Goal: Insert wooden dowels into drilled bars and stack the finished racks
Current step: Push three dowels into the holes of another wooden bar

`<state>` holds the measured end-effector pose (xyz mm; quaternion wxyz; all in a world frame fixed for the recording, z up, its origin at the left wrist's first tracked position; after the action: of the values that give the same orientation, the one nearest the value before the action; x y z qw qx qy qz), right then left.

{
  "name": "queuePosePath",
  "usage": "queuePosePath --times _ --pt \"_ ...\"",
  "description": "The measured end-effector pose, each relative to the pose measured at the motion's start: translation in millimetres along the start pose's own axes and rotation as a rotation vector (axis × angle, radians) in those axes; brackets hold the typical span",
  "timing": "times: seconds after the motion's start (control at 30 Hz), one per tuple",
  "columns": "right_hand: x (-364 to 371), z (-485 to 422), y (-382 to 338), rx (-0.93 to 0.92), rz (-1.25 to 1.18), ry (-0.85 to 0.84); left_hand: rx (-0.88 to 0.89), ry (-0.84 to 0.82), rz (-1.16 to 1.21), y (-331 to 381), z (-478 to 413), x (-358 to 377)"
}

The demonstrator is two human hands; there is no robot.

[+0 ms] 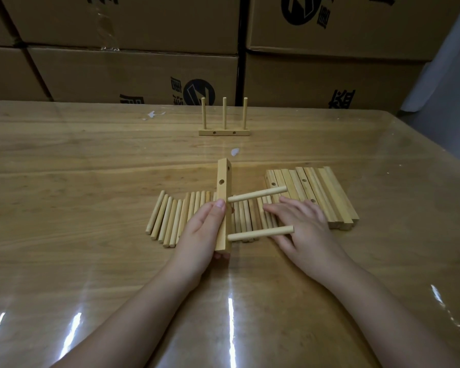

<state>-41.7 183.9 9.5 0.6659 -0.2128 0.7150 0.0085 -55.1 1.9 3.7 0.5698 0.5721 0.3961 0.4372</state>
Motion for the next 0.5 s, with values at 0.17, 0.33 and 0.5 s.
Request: queuePosePath --times 0.17,0.33,0.5 --pt "-6.1 0.8 -3.9 -0.040 0.006 0.055 -0.010 -0.016 -0.003 1.0 1.1 1.7" --pt "-6.6 0.6 -3.3 -0.041 0.050 0.053 0.004 -0.022 0.005 2.0 1.0 1.6" --pt "-7.6 -0.6 -3.6 -0.028 0.053 0.091 0.016 -0.020 0.020 0.2 0.3 1.1"
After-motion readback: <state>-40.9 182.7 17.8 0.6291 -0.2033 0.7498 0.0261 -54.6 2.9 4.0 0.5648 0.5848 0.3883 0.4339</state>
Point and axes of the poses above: each hand's wrist, its own z-axis away from the middle knuckle, its own x-axis out of the palm, y = z × x, the point moved 4 cm from there along -z, towards the middle knuckle, and after that the axes turned 9 degrees about -y, right-handed, at the moved point
